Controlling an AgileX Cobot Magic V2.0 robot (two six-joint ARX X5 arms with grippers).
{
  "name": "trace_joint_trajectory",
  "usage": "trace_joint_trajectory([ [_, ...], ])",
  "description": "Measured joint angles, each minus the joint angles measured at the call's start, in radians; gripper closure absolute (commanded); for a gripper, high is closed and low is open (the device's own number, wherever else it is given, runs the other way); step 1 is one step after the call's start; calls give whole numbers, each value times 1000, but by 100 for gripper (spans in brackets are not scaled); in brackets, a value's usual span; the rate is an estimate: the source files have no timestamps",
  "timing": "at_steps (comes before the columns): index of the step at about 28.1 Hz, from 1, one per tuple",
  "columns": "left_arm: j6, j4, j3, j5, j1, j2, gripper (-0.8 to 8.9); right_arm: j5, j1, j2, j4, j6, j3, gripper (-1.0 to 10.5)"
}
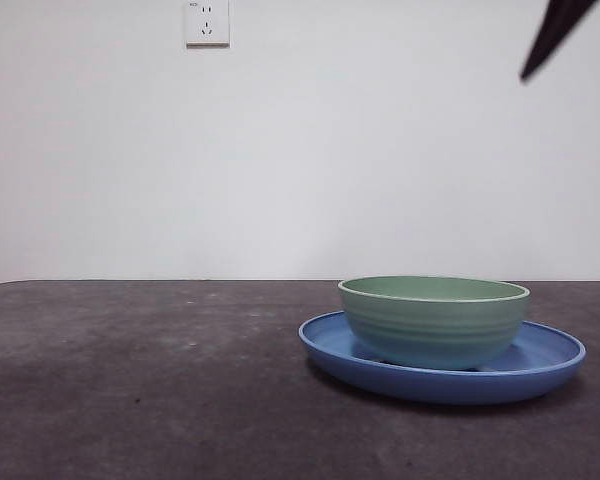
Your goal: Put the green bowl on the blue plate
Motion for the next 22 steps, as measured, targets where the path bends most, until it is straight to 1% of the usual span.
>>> trace_joint_trajectory([
  [1, 0, 0, 0, 0, 0, 0, 247, -15, -18, 25, 2, -8, 0, 375],
  [3, 0, 0, 0, 0, 0, 0, 247, -46, -56, 87, 5, -33, 0, 417],
  [6, 0, 0, 0, 0, 0, 0, 247, -63, -91, 173, 14, -75, 0, 477],
  [14, 0, 0, 0, 0, 0, 0, 247, -69, -96, 359, 76, -173, 0, 574],
  [16, 0, 0, 0, 0, 0, 0, 247, -74, -96, 415, 98, -190, 0, 593],
  [19, 0, 0, 0, 0, 0, 0, 247, -116, -95, 487, 137, -212, 0, 594],
  [22, 0, 0, 0, 0, 0, 0, 247, -118, -85, 536, 166, -223, 0, 651],
])
